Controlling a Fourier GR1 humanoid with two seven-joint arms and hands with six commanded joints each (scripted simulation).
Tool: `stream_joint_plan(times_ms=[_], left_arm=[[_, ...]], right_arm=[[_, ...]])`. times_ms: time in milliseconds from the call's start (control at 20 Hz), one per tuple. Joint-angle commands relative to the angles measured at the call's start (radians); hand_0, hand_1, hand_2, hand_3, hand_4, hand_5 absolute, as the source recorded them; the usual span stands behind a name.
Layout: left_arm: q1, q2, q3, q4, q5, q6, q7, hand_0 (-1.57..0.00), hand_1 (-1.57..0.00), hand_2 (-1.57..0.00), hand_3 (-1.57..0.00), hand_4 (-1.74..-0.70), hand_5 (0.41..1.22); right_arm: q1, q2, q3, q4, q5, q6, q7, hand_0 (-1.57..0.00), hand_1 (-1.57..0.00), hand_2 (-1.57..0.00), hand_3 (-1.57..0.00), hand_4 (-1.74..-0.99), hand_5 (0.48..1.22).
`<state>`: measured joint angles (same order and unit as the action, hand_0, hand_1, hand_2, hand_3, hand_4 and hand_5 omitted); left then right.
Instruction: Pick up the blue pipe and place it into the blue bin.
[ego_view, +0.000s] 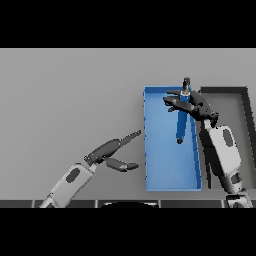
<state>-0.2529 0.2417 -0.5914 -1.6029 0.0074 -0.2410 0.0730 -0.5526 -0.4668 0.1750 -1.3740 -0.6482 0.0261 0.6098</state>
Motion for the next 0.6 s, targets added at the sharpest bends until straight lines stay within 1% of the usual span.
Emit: stream_joint_plan(times_ms=[0,50,100,150,200,250,300,350,400,450,500,550], left_arm=[[-0.004,-0.002,-0.001,0.016,-0.007,0.001,0.005,0.0,0.0,0.0,0.0,-0.88,0.462],[0.003,0.001,0.0,0.009,-0.002,-0.001,-0.003,0.0,0.0,0.0,0.0,-0.88,0.46],[0.003,-0.005,-0.005,0.009,-0.004,-0.001,-0.005,0.0,0.0,0.0,0.0,-0.89,0.457],[0.006,-0.002,-0.006,0.01,-0.005,-0.002,-0.005,0.0,0.0,0.0,0.0,-0.89,0.455],[0.004,-0.004,-0.006,0.009,-0.009,0.004,0.003,0.0,0.0,0.0,0.0,-0.89,0.453],[0.008,-0.006,-0.006,0.008,-0.008,0.005,0.002,0.0,0.0,0.0,0.0,-0.89,0.454],[0.01,-0.004,-0.006,0.002,-0.005,0.003,-0.004,0.0,0.0,0.0,0.0,-0.89,0.453],[0.019,0.002,-0.007,-0.009,-0.002,0.003,-0.004,0.0,0.0,0.0,0.0,-0.89,0.454],[0.01,0.005,0.003,-0.012,0.008,0.002,0.014,0.0,0.0,0.0,0.0,-0.89,0.453],[0.008,0.002,0.0,-0.007,0.006,0.002,0.023,0.0,0.0,0.0,0.0,-0.89,0.453],[0.007,-0.002,-0.003,-0.008,0.007,0.0,0.024,0.0,0.0,0.0,0.0,-0.89,0.452],[0.008,-0.003,-0.004,-0.007,0.006,0.0,0.02,0.0,0.0,0.0,0.0,-0.89,0.454]], right_arm=[[0.029,-0.017,0.027,-0.006,-0.008,-0.006,0.0,-1.57,-1.57,-1.57,-1.57,-1.622,1.121],[0.039,-0.034,0.068,0.009,-0.017,-0.016,0.0,-1.57,-1.57,-1.57,-1.57,-1.591,1.114],[0.044,-0.07,0.125,0.032,-0.049,-0.038,0.0,-1.57,-1.57,-1.57,-1.33,-1.599,1.11],[0.038,-0.107,0.199,0.058,-0.099,-0.078,0.0,-1.56,-1.46,-1.39,-1.12,-1.547,1.133],[0.016,-0.141,0.265,0.08,-0.172,-0.116,0.0,-1.31,-1.17,-1.11,-0.9,-1.503,1.15],[-0.001,-0.182,0.335,0.085,-0.243,-0.147,-0.002,-1.04,-0.93,-0.89,-0.72,-1.455,1.164],[-0.027,-0.217,0.398,0.096,-0.303,-0.179,0.0,-0.84,-0.75,-0.71,-0.57,-1.392,1.176],[-0.046,-0.222,0.437,0.11,-0.341,-0.187,0.0,-0.67,-0.6,-0.57,-0.46,-1.338,1.157],[-0.065,-0.257,0.489,0.099,-0.362,-0.165,0.0,-0.53,-0.48,-0.46,-0.37,-1.285,1.141],[-0.081,-0.261,0.532,0.105,-0.368,-0.161,0.0,-0.43,-0.38,-0.36,-0.29,-1.242,1.081],[-0.105,-0.283,0.569,0.104,-0.353,-0.152,0.0,-0.34,-0.31,-0.29,-0.23,-1.208,1.028],[-0.114,-0.283,0.589,0.104,-0.323,-0.152,0.0,-0.27,-0.24,-0.23,-0.19,-1.179,0.975]])
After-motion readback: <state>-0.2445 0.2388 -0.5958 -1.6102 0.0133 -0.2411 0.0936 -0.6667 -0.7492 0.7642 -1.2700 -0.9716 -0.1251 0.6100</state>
